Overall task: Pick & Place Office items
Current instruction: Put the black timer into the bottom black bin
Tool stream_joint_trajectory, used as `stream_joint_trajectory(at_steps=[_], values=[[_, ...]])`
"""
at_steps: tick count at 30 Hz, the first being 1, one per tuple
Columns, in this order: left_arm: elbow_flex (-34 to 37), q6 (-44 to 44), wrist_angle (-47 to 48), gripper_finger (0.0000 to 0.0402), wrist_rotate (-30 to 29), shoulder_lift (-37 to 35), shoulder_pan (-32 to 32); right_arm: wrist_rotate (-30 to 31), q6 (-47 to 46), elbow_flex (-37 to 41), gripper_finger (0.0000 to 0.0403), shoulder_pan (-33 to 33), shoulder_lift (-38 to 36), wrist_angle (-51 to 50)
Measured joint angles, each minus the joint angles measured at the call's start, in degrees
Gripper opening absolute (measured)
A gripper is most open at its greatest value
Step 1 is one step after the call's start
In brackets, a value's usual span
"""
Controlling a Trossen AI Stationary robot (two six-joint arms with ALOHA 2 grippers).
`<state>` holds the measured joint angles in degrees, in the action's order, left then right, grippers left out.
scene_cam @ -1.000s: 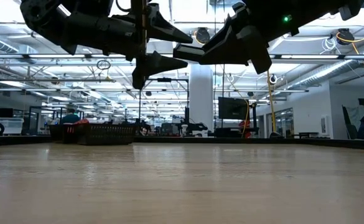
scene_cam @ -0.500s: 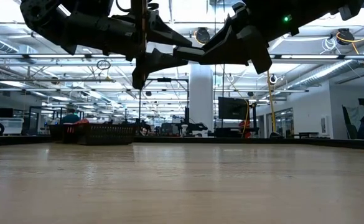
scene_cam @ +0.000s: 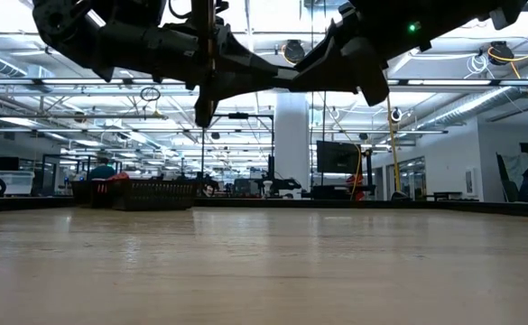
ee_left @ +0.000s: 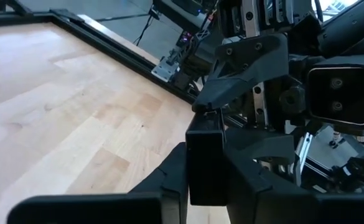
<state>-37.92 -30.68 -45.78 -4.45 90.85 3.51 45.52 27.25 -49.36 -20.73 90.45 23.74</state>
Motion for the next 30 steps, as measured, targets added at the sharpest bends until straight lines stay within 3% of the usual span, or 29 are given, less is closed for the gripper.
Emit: stream_joint_trajectory(at_steps=[5, 12, 17, 22, 30], values=[[0.01, 2.22, -0.63, 0.0077, -0.17, 0.0, -0.25, 0.05, -7.34, 0.0, 0.0175, 0.01, 0.0, 0.38], [-0.04, 8.41, -1.94, 0.0058, -2.3, -0.59, -0.33, -1.3, -20.96, -0.04, 0.0228, 0.17, -2.26, -0.47], [-0.08, 9.73, -2.07, 0.0058, -3.8, -1.05, -0.33, -7.15, -27.0, 0.02, 0.0263, 0.1, -7.89, -5.92], [-0.08, 11.3, -0.21, 0.0064, -9.04, -1.05, -0.35, -7.57, -29.41, 0.06, 0.028, -1.46, -12.83, -10.82], [-0.1, 16.69, 3.11, 0.0062, -14.54, -1.04, -0.61, -6.78, -31.39, 3.07, 0.0274, -3.09, -16.19, -11.17]])
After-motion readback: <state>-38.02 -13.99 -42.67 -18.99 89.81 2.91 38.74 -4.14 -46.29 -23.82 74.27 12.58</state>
